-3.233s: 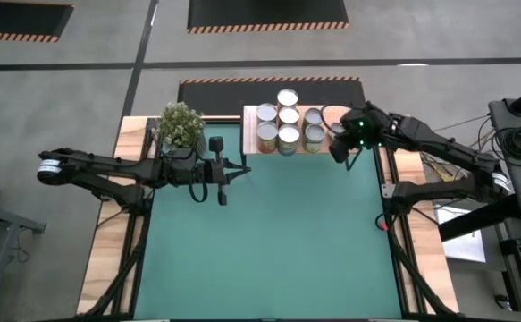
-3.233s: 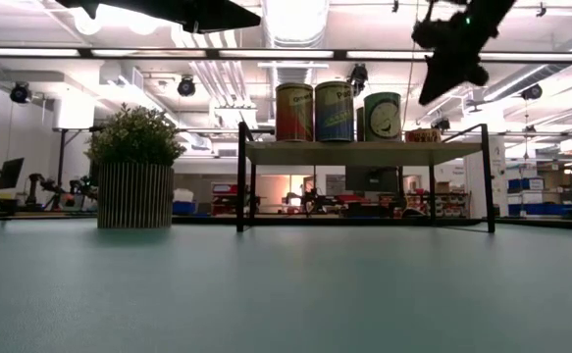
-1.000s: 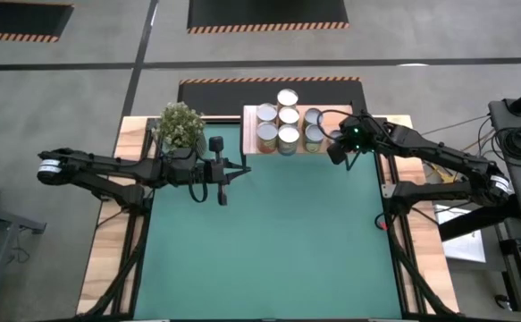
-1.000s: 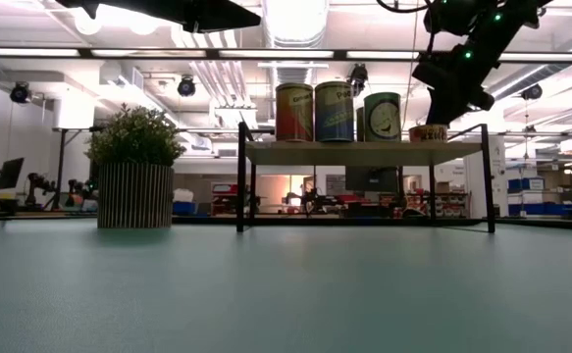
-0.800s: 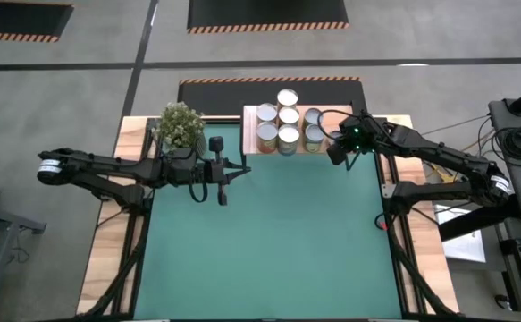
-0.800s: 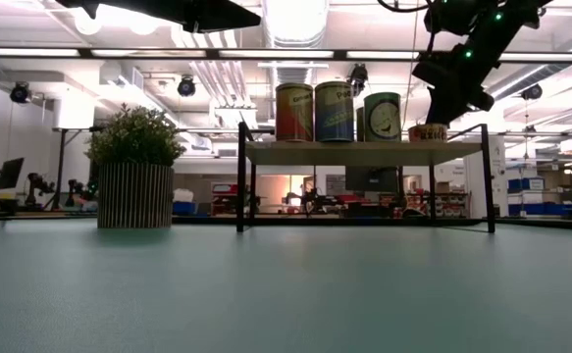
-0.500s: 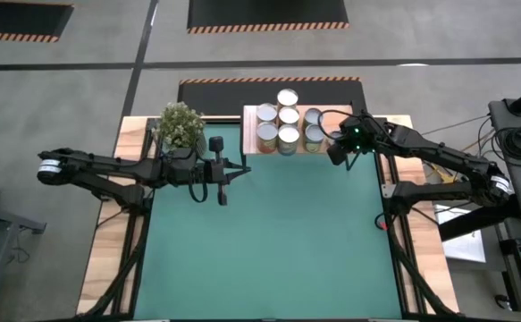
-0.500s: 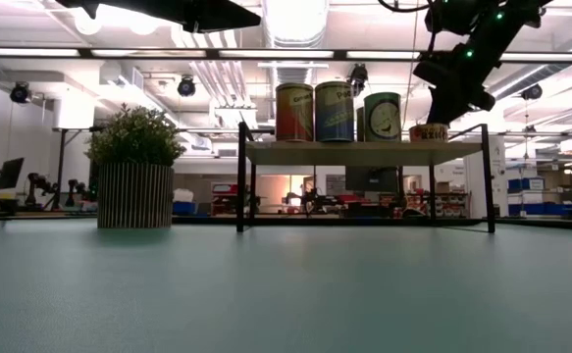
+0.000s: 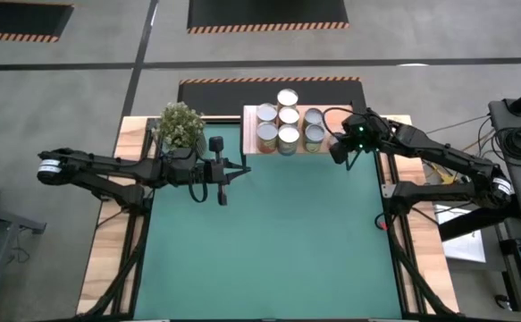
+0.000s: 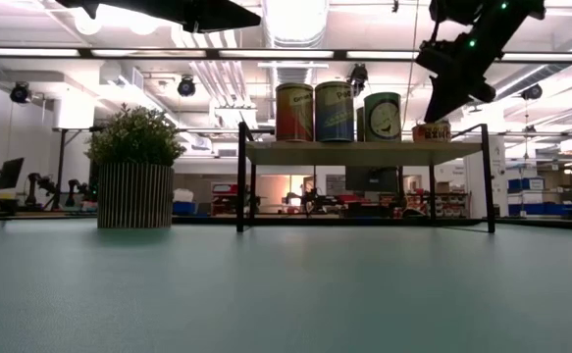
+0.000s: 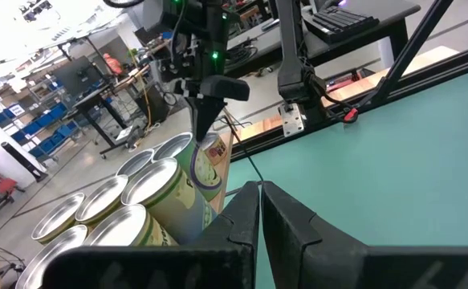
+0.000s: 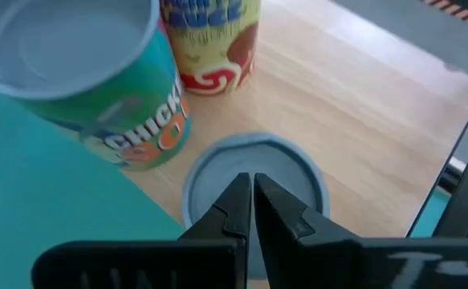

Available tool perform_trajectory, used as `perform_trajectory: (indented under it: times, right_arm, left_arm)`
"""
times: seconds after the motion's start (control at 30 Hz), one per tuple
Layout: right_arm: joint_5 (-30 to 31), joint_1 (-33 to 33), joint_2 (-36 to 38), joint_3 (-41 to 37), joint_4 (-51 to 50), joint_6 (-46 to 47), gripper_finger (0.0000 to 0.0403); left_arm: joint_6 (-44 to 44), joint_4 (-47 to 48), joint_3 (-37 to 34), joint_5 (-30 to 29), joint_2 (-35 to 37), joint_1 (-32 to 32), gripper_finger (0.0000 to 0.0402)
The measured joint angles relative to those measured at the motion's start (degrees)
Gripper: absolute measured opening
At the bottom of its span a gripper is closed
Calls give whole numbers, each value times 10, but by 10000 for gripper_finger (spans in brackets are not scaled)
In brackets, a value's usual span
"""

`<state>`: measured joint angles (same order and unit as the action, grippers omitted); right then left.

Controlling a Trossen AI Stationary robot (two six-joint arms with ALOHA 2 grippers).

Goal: Pick and place cans onto a shelf
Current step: Return to Home Position

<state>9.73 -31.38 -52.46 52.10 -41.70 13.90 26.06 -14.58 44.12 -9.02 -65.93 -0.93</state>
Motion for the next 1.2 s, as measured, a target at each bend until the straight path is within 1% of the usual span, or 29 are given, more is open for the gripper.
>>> perform_trajectory:
  times: [0.17,0.27,0.43,0.5,0.67,0.73,0.83,0.97,1.2]
  right_arm:
    - [2,1,7,6,5,-14,9]
    - [3,8,23,5,30,-34,9]
    - [0,35,70,-10,87,-86,9]
    - [-17,47,96,-28,118,-116,9]
    - [-113,68,172,-105,216,-174,9]
    - [-156,73,201,-142,255,-196,9]
    - [-201,75,236,-193,304,-217,9]
    - [-219,75,277,-249,352,-237,9]
    - [-222,75,332,-304,375,-246,9]
  left_arm:
    - [0,0,0,0,0,0,0]
    - [0,1,0,0,0,0,0]
    - [0,53,0,15,28,0,0]
    - [-6,64,-4,17,47,0,0]
    - [-18,75,-49,56,116,0,0]
    - [-28,74,-73,60,151,0,0]
    - [-47,71,-107,61,206,0,0]
    - [-65,65,-153,67,279,0,0]
    - [-83,40,-229,67,389,0,0]
